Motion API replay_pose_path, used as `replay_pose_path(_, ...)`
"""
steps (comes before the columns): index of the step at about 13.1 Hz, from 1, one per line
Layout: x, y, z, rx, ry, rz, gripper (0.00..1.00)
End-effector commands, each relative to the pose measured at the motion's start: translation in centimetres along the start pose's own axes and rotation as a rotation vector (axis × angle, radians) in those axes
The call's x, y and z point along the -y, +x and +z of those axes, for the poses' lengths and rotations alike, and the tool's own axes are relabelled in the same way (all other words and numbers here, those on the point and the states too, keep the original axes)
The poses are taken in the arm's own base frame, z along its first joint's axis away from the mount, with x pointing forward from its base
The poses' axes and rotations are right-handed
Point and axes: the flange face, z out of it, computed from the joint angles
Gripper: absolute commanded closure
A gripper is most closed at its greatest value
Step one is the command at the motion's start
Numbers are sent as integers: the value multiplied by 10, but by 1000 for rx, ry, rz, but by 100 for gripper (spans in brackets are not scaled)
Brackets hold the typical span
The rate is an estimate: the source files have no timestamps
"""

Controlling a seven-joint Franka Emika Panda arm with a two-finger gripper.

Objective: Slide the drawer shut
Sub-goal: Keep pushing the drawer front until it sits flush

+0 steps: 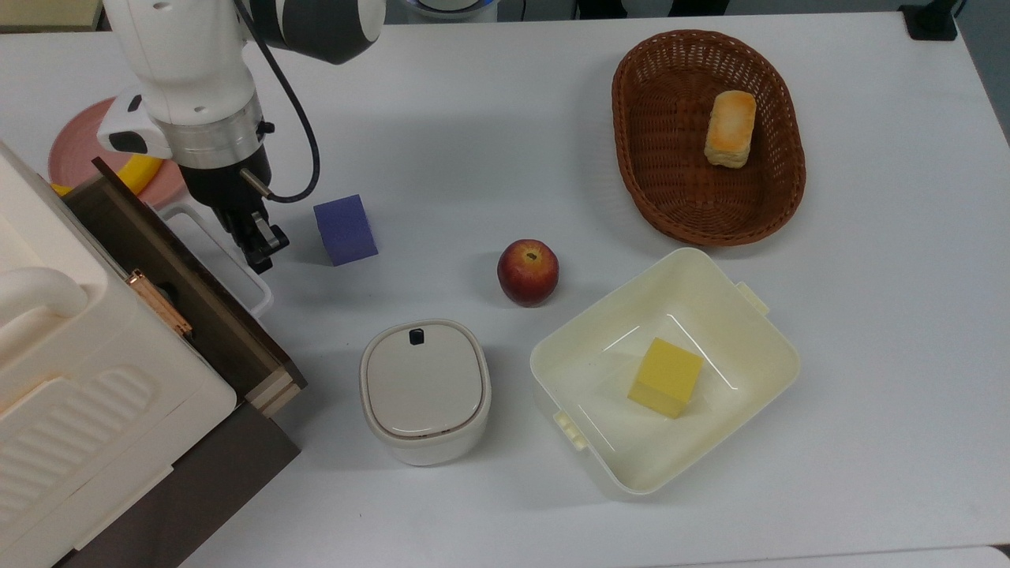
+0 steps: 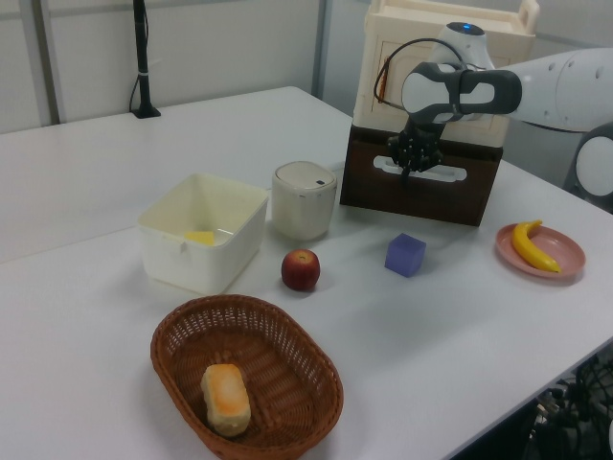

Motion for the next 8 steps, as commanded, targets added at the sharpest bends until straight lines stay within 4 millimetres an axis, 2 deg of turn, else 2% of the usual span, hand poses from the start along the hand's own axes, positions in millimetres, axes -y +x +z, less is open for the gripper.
replay_pose_path(1,6,13,-2,-33,29,23,100)
replay_pose_path(4,7,16,0,-37,29,23,100)
replay_pose_path(8,-1,23,-2,-42,27,39,100)
